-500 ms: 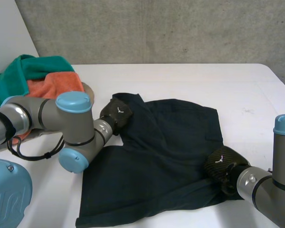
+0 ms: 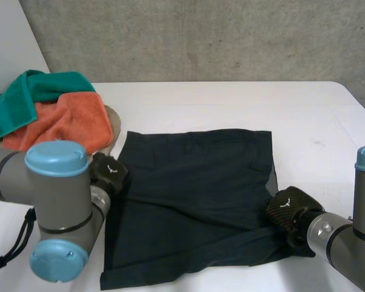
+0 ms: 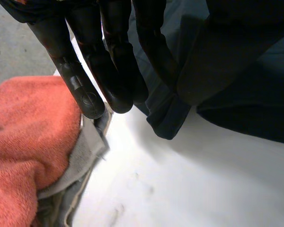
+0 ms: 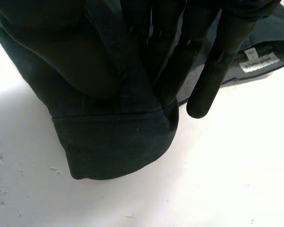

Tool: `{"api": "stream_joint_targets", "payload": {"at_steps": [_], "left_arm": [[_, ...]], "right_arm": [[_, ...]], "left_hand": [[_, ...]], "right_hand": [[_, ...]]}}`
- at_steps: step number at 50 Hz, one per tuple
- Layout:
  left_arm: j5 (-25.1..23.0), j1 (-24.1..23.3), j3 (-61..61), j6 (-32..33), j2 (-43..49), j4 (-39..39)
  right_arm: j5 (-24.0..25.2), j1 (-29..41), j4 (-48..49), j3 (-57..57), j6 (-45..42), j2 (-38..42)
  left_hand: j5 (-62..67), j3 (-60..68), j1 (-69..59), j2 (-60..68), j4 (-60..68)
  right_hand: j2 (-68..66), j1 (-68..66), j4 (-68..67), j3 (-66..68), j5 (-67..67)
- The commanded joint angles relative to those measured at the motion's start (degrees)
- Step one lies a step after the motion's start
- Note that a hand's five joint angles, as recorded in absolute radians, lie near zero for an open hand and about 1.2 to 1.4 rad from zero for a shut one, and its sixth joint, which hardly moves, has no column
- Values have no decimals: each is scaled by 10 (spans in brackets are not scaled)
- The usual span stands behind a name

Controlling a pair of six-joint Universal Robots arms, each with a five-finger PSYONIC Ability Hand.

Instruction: Fold the laundry.

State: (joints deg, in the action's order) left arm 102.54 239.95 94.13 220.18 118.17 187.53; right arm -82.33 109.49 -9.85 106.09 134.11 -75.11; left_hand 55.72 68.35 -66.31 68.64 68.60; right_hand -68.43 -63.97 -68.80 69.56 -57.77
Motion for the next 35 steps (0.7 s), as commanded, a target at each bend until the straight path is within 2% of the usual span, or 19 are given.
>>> {"api": "stream_joint_targets", "payload": {"at_steps": [1, 2, 3, 5, 6, 13, 18, 21, 27, 30, 35], "left_arm": [[22, -11, 4, -6, -15, 1], [25, -11, 2, -9, -15, 1], [23, -11, -3, -16, -16, 0], [22, -13, -3, -22, -20, 0], [25, -13, -3, -26, -35, 0], [21, -15, 52, -65, -143, -3], [19, -53, 125, -130, -247, -29], [16, -71, 155, -155, -275, -58], [-23, -112, 207, -216, -284, -143], [-46, -121, 217, -247, -281, -156], [-53, -122, 213, -261, -247, -158]], "right_arm": [[-2, 0, -1, 6, 2, 0], [-3, 0, -1, 7, 2, 0], [-3, 0, -1, 9, 2, -1], [-3, 0, -1, 10, 3, -3], [-3, 0, -1, 10, 3, -5], [-1, 0, 0, 7, 29, -16], [4, 1, 0, 3, 53, -18], [6, 0, 1, 2, 56, -20], [4, 0, 3, 2, 56, -21], [3, -1, 3, 0, 56, -21], [0, -1, 3, 0, 56, -26]], "left_hand": [[143, 116, -137, 114, 114], [143, 116, -137, 114, 114], [-108, -135, 114, -138, -137], [-405, -432, 411, -435, -434], [-509, -535, 515, -538, -537], [-489, -516, 495, -519, -518], [-456, -482, 462, -485, -485], [-454, -480, 460, -483, -483], [-449, -475, 455, -478, -478], [-436, -462, 442, -465, -464], [-362, -388, 368, -391, -391]], "right_hand": [[-116, -160, -112, 104, -122], [-116, -160, -112, 104, -122], [-116, -160, -112, 104, -122], [-116, -160, -112, 104, -122], [-116, -160, -112, 104, -122], [-116, -160, -112, 104, -122], [-116, -160, -112, 104, -122], [-116, -160, -112, 104, -122], [-116, -160, -112, 104, -122], [-116, -160, -112, 104, -122], [-116, -160, -112, 104, -122]]}}
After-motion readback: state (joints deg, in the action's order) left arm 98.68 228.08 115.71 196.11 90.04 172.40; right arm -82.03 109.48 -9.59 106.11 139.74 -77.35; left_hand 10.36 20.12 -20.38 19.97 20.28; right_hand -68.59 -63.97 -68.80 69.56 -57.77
